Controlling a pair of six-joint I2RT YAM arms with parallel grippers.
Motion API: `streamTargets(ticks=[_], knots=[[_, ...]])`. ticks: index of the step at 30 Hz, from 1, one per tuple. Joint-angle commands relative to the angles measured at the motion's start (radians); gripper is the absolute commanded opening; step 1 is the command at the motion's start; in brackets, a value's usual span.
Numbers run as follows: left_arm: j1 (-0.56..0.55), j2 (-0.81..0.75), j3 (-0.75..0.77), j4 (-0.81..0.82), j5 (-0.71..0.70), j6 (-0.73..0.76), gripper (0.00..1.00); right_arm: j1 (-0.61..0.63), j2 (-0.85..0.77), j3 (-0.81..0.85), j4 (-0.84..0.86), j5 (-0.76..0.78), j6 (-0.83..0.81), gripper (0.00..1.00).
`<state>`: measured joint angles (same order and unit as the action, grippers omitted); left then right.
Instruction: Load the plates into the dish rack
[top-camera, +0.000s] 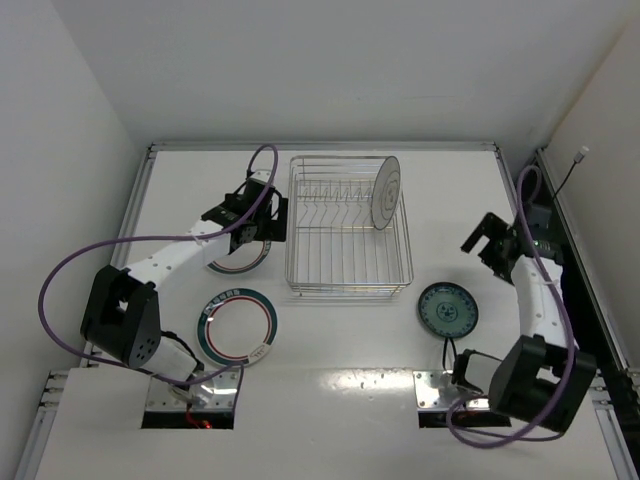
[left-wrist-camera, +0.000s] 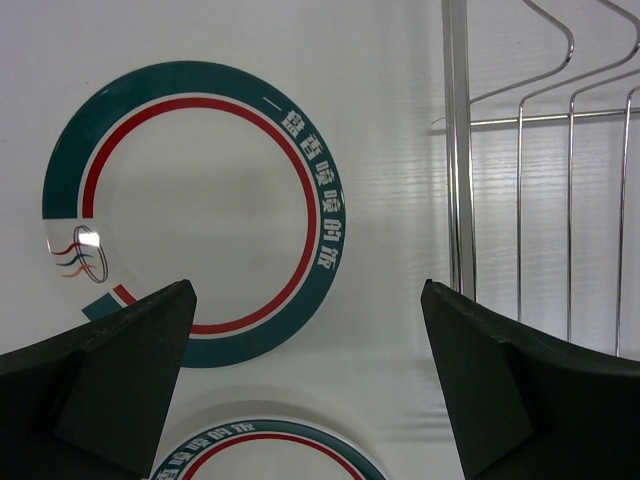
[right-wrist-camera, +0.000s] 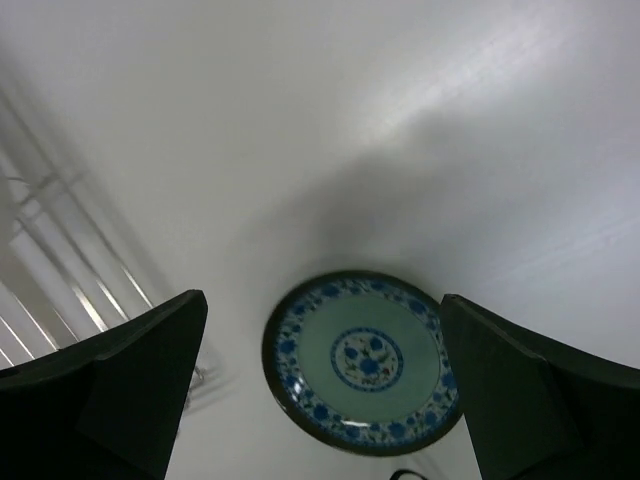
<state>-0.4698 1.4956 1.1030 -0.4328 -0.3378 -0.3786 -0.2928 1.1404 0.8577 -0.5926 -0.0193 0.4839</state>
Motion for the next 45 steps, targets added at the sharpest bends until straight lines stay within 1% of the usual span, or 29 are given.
streamTargets(ticks=[1,3,4,6,9,13,15,18,21,22,23,24,25,26,27,29,32,35,36,38,40,42,44,45], knots=[[0.007,-0.038,0.043,-0.009,-0.02,-0.003,0.95,-0.133,0.053,-0.083,-0.026,-0.155,0.05,1.0],[0.007,-0.038,0.043,-0.009,-0.02,-0.013,0.95,-0.202,0.081,-0.136,-0.01,-0.206,0.059,1.0],[0.007,-0.038,0.043,-0.009,-0.02,-0.013,0.95,-0.253,0.09,-0.152,-0.01,-0.238,0.059,0.97],[0.007,-0.038,0.043,-0.018,-0.03,-0.013,0.96,-0.263,0.09,-0.186,-0.001,-0.261,0.059,0.95],[0.007,-0.038,0.043,-0.018,-0.04,-0.013,0.96,-0.285,0.117,-0.195,-0.001,-0.281,0.045,0.95],[0.007,-0.038,0.043,-0.018,-0.049,-0.013,0.96,-0.298,0.182,-0.195,-0.041,-0.238,0.004,0.95],[0.007,-0.047,0.043,-0.027,-0.049,-0.013,0.96,-0.322,0.202,-0.207,-0.05,-0.263,-0.007,0.92],[0.007,-0.047,0.043,-0.027,-0.058,-0.013,0.96,-0.344,0.202,-0.235,-0.05,-0.292,-0.028,0.92],[0.007,-0.047,0.043,-0.027,-0.058,-0.013,0.96,-0.344,0.193,-0.289,-0.024,-0.364,-0.038,0.83],[0.007,-0.047,0.043,-0.027,-0.058,-0.013,0.96,-0.344,0.193,-0.298,-0.009,-0.379,-0.038,0.79],[0.007,-0.047,0.043,-0.027,-0.058,-0.013,0.96,-0.344,0.217,-0.321,0.02,-0.395,-0.038,0.71],[0.007,-0.047,0.043,-0.027,-0.058,-0.013,0.96,-0.344,0.226,-0.33,0.03,-0.413,-0.038,0.5],[0.007,-0.047,0.043,-0.027,-0.058,-0.013,0.96,-0.344,0.226,-0.351,0.046,-0.425,-0.038,0.37],[0.007,-0.047,0.043,-0.027,-0.058,-0.013,0.96,-0.344,0.239,-0.361,0.059,-0.426,-0.038,0.26],[0.007,-0.047,0.043,-0.027,-0.058,-0.013,0.96,-0.332,0.239,-0.361,0.079,-0.426,-0.025,0.11],[0.007,-0.047,0.043,-0.027,-0.067,-0.013,0.96,-0.332,0.248,-0.388,0.102,-0.412,-0.025,0.04],[0.007,-0.047,0.043,-0.027,-0.067,-0.022,0.96,-0.332,0.278,-0.398,0.125,-0.412,-0.016,0.0],[0.007,-0.047,0.043,-0.027,-0.067,-0.022,0.96,-0.332,0.312,-0.398,0.146,-0.424,-0.016,0.01],[0.007,-0.047,0.043,-0.037,-0.076,-0.022,0.96,-0.332,0.312,-0.398,0.155,-0.424,-0.016,0.04],[0.007,-0.047,0.043,-0.037,-0.076,-0.022,0.96,-0.332,0.337,-0.398,0.165,-0.424,-0.016,0.33],[0.007,-0.047,0.043,-0.037,-0.076,-0.022,0.96,-0.332,0.355,-0.398,0.177,-0.424,-0.016,0.42],[0.007,-0.047,0.043,-0.037,-0.087,-0.022,0.96,-0.332,0.389,-0.398,0.207,-0.424,-0.007,0.46],[0.007,-0.047,0.043,-0.037,-0.087,-0.022,0.96,-0.332,0.4,-0.388,0.208,-0.424,-0.007,0.47],[0.007,-0.047,0.043,-0.037,-0.087,-0.022,0.96,-0.332,0.4,-0.388,0.22,-0.424,0.002,0.41]])
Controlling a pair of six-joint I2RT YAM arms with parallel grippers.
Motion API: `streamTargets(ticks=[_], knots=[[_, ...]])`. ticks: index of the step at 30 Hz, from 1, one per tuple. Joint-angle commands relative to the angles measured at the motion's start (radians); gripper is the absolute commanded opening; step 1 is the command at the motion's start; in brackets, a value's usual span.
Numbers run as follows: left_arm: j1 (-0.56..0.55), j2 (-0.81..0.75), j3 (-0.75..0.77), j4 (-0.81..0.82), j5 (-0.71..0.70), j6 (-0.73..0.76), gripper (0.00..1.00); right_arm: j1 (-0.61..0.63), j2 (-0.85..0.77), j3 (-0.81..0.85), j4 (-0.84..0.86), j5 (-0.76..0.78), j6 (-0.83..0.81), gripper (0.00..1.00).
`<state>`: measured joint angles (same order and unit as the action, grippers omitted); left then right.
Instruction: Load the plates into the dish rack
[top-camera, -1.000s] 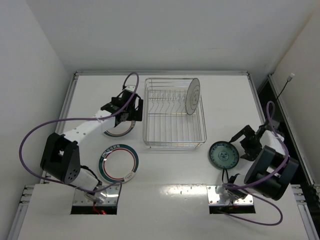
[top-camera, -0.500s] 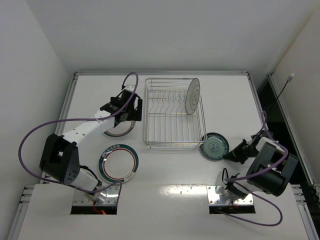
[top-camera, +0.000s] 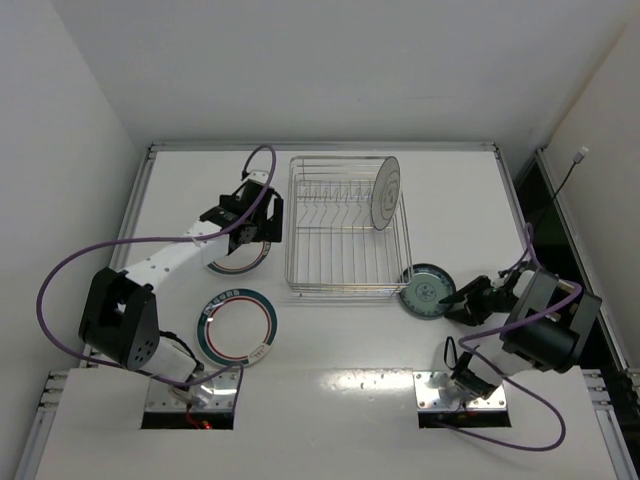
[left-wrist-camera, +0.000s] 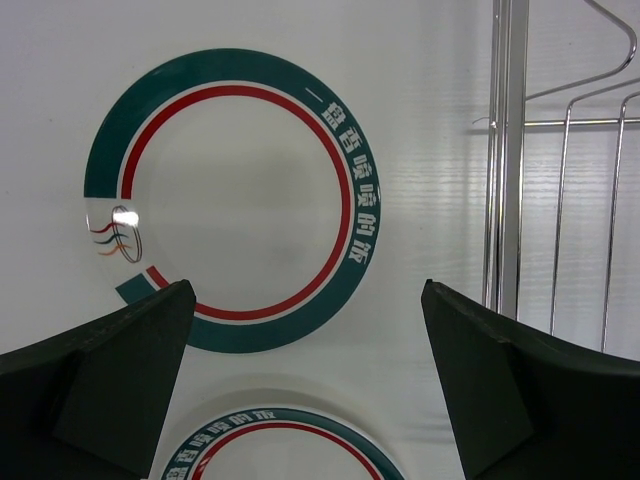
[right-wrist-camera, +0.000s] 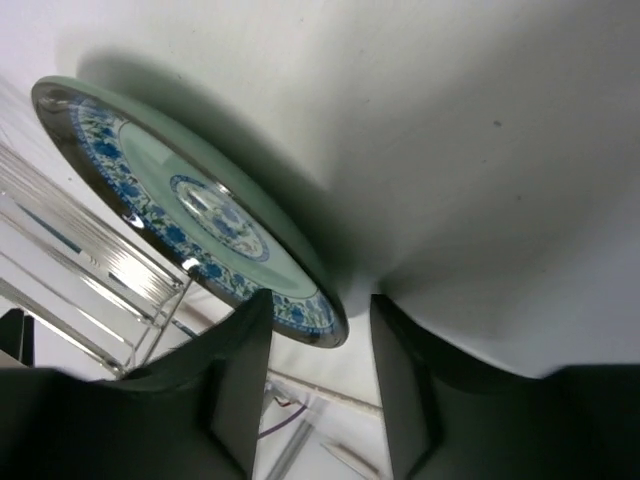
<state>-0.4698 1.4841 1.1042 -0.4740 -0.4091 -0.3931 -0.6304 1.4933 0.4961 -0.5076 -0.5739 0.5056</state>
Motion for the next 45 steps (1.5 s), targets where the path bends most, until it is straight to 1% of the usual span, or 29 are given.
streamTargets(ticks=[1,3,4,5,6,9,12,13,14,16,18,20,23,24,25,26,29,30,31,32,33,34,35,36,37,38,39,42,45], knots=[[0.007,-0.036,0.042,0.005,-0.016,-0.007,0.96,0.006,0.047,-0.027,0.135,0.131,-0.019,0.36],[0.007,-0.036,0.042,0.005,-0.016,-0.007,0.96,0.006,0.057,-0.018,0.144,0.131,-0.019,0.24],[0.007,-0.036,0.042,0.005,-0.016,-0.007,0.96,0.006,0.058,-0.007,0.144,0.131,-0.019,0.13],[0.007,-0.036,0.042,0.005,-0.016,-0.007,0.96,0.006,0.07,-0.007,0.144,0.131,-0.019,0.05],[0.007,-0.036,0.042,0.005,-0.016,-0.007,0.96,0.006,0.07,-0.007,0.144,0.12,-0.019,0.0],[0.007,-0.036,0.042,0.005,-0.016,-0.007,0.96,0.006,0.071,0.002,0.144,0.109,-0.03,0.0],[0.007,-0.036,0.042,0.005,-0.016,-0.007,0.96,0.006,-0.022,0.002,0.101,0.126,-0.051,0.0],[0.007,-0.036,0.042,0.005,-0.016,-0.007,0.96,0.006,-0.059,0.016,0.084,0.141,-0.052,0.0],[0.007,-0.036,0.042,0.005,-0.025,-0.007,0.96,0.006,-0.136,0.036,0.063,0.184,-0.052,0.0],[0.007,-0.047,0.042,0.005,-0.034,-0.007,0.96,0.006,-0.198,0.099,0.005,0.204,-0.062,0.0],[0.007,-0.047,0.042,0.005,-0.051,-0.016,0.96,0.023,-0.231,0.099,0.02,0.204,-0.032,0.0],[0.007,-0.056,0.042,0.005,-0.066,-0.016,0.96,0.046,-0.301,0.108,0.029,0.216,0.008,0.0],[0.007,-0.067,0.042,0.005,-0.089,-0.026,0.96,0.102,-0.334,0.224,-0.021,0.265,0.031,0.0],[0.007,-0.076,0.042,0.005,-0.099,-0.026,0.96,0.124,-0.334,0.302,-0.035,0.293,0.043,0.0],[0.007,-0.076,0.042,0.005,-0.099,-0.026,0.96,0.144,-0.334,0.34,-0.035,0.311,0.053,0.0],[0.007,-0.076,0.042,0.005,-0.109,-0.026,0.96,0.19,-0.334,0.372,-0.049,0.336,0.077,0.0],[0.007,-0.076,0.042,-0.005,-0.119,-0.035,0.96,0.265,-0.344,0.529,-0.049,0.433,0.106,0.0],[0.007,-0.076,0.042,-0.005,-0.119,-0.035,0.96,0.318,-0.344,0.562,-0.049,0.45,0.116,0.0],[0.007,-0.085,0.042,-0.005,-0.129,-0.035,0.96,0.351,-0.329,0.596,-0.039,0.48,0.116,0.0],[0.007,-0.085,0.042,-0.005,-0.14,-0.035,0.96,0.383,-0.314,0.674,-0.057,0.502,0.125,0.0],[0.007,-0.085,0.033,-0.005,-0.14,-0.035,0.96,0.462,-0.298,0.712,-0.057,0.555,0.125,0.0],[0.007,-0.085,0.032,-0.005,-0.149,-0.035,0.96,0.506,-0.259,0.752,-0.074,0.587,0.125,0.0],[0.007,-0.085,0.032,-0.005,-0.149,-0.035,0.96,0.597,-0.237,0.832,-0.089,0.661,0.125,0.0],[0.007,-0.085,0.032,-0.005,-0.149,-0.035,0.96,0.642,-0.188,0.87,-0.101,0.696,0.125,0.0],[0.007,-0.085,0.032,-0.005,-0.149,-0.035,0.96,0.684,-0.156,0.953,-0.135,0.735,0.114,0.0],[0.007,-0.085,0.032,-0.005,-0.149,-0.035,0.96,0.755,-0.124,0.993,-0.15,0.794,0.103,0.0],[0.007,-0.085,0.032,-0.005,-0.158,-0.035,0.96,0.787,-0.054,1.074,-0.19,0.821,0.103,0.0],[0.007,-0.085,0.032,-0.014,-0.158,-0.044,0.96,0.886,0.042,1.203,-0.226,0.881,0.08,0.0],[0.007,-0.085,0.032,-0.014,-0.171,-0.044,0.96,0.963,0.145,1.286,-0.246,0.89,0.067,0.0]])
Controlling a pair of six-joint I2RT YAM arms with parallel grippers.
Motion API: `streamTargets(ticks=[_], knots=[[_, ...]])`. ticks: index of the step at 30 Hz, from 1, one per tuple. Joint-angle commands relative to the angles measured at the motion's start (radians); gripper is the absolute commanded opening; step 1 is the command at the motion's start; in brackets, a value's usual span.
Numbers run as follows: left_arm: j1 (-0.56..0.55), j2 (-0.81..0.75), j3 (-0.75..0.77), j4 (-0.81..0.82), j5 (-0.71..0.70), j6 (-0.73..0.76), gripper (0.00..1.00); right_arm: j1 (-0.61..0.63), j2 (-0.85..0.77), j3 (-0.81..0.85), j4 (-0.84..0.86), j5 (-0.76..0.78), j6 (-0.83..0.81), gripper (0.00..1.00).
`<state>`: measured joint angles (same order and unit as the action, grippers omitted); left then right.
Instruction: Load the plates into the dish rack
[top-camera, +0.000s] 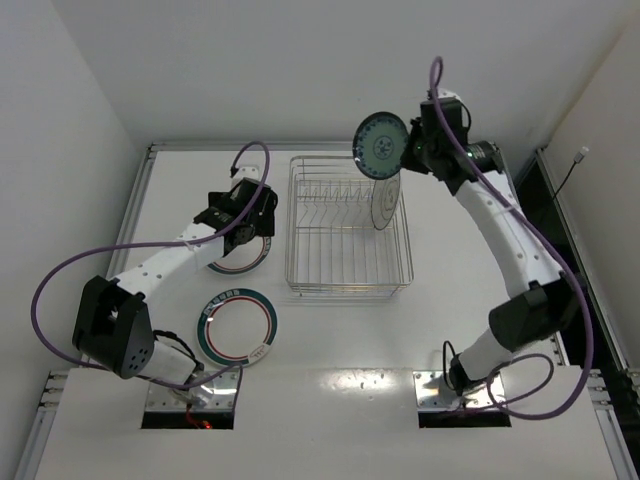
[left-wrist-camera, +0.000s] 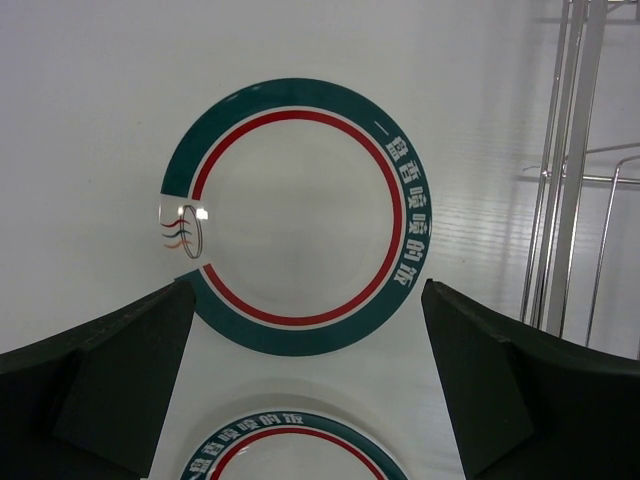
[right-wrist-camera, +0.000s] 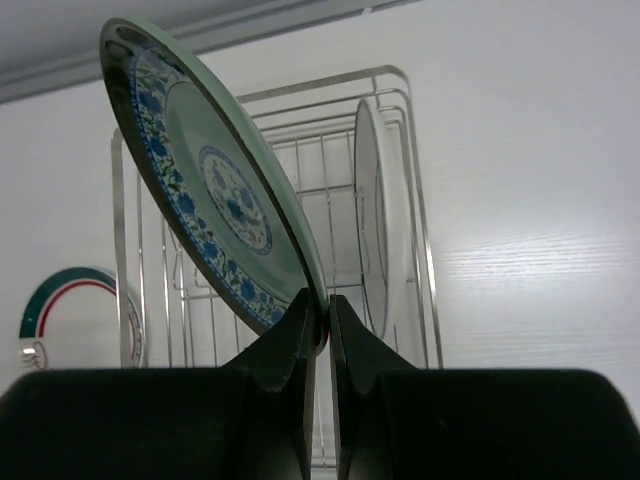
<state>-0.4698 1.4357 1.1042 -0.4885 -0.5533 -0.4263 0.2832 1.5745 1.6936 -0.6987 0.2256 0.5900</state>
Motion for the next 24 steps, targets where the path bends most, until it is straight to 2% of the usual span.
streamTargets(ticks=[1,7,14,20,24], knots=[[0.007,-0.037,0.032,0.001,-0.027,-0.011,0.96,0.068,0.088,0.106,-0.055,0.101,-0.018,0.0],[0.007,-0.037,0.032,0.001,-0.036,-0.011,0.96,0.183,0.264,0.242,-0.125,0.249,-0.036,0.0],[0.007,-0.037,0.032,0.001,-0.036,-0.011,0.97,0.247,0.45,0.538,-0.288,0.472,-0.099,0.0],[0.007,-0.037,0.032,0.001,-0.036,-0.011,0.97,0.257,0.492,0.561,-0.323,0.687,-0.145,0.0],[0.007,-0.037,0.032,0.001,-0.036,-0.011,0.97,0.248,0.536,0.571,-0.357,0.751,-0.186,0.0]])
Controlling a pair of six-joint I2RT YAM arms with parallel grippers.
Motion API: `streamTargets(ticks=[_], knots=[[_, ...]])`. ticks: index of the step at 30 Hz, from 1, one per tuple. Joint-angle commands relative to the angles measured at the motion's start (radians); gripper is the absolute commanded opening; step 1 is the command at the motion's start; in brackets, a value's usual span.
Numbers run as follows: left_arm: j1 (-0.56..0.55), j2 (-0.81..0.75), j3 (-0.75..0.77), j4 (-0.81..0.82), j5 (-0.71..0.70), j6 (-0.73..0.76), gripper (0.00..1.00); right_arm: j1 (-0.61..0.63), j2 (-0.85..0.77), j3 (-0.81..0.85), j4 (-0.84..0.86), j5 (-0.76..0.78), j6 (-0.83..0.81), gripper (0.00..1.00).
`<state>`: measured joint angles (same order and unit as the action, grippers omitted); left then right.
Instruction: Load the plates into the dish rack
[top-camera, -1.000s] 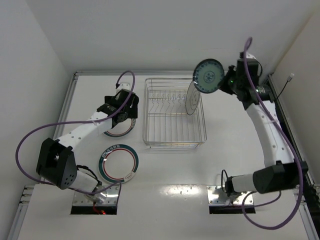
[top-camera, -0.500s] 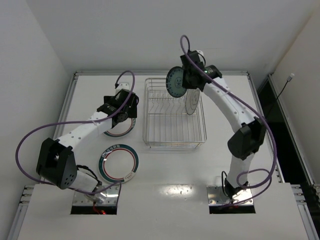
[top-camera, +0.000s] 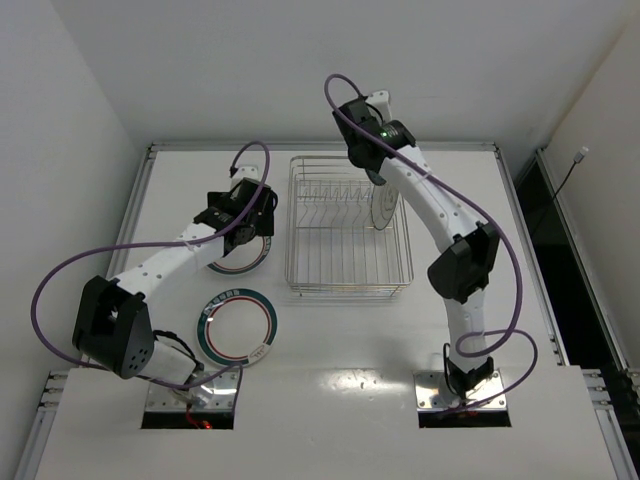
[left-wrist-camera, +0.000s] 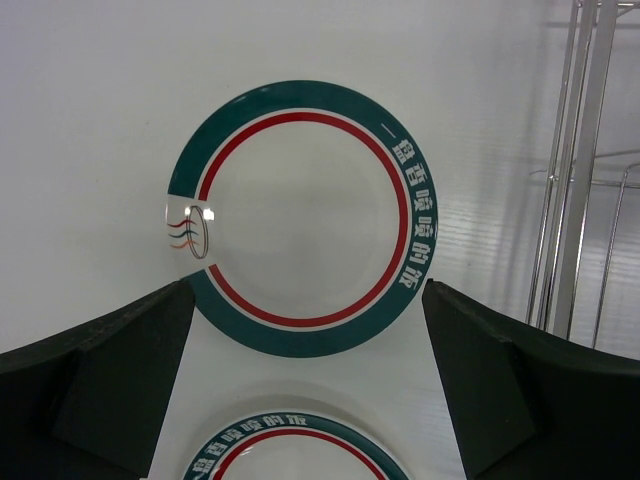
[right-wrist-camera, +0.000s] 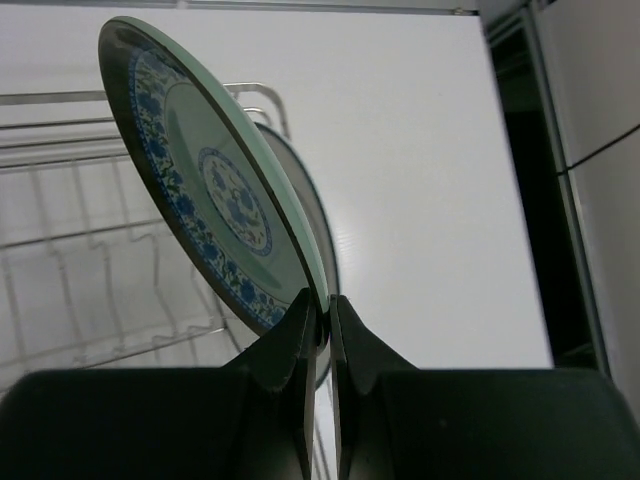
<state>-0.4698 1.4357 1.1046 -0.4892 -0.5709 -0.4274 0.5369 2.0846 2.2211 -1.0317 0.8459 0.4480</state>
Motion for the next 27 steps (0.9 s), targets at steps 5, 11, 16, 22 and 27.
streamTargets(ticks=[5,11,16,22,27], knots=[[0.007,-0.037,0.032,0.001,-0.018,-0.01,0.97,0.004,0.072,0.043,-0.024,0.173,-0.057,0.0],[0.007,-0.037,0.032,0.001,-0.018,-0.01,0.97,0.014,0.143,0.043,-0.042,0.185,-0.057,0.0],[0.007,-0.037,0.032,0.001,-0.018,-0.01,0.97,0.032,0.183,0.014,-0.042,0.15,-0.025,0.0],[0.007,-0.037,0.032,0.001,-0.018,-0.01,0.97,0.051,0.192,-0.026,-0.042,0.07,0.008,0.02],[0.007,-0.037,0.032,0.001,-0.027,-0.01,0.97,0.051,0.175,-0.105,-0.028,-0.053,0.072,0.29]])
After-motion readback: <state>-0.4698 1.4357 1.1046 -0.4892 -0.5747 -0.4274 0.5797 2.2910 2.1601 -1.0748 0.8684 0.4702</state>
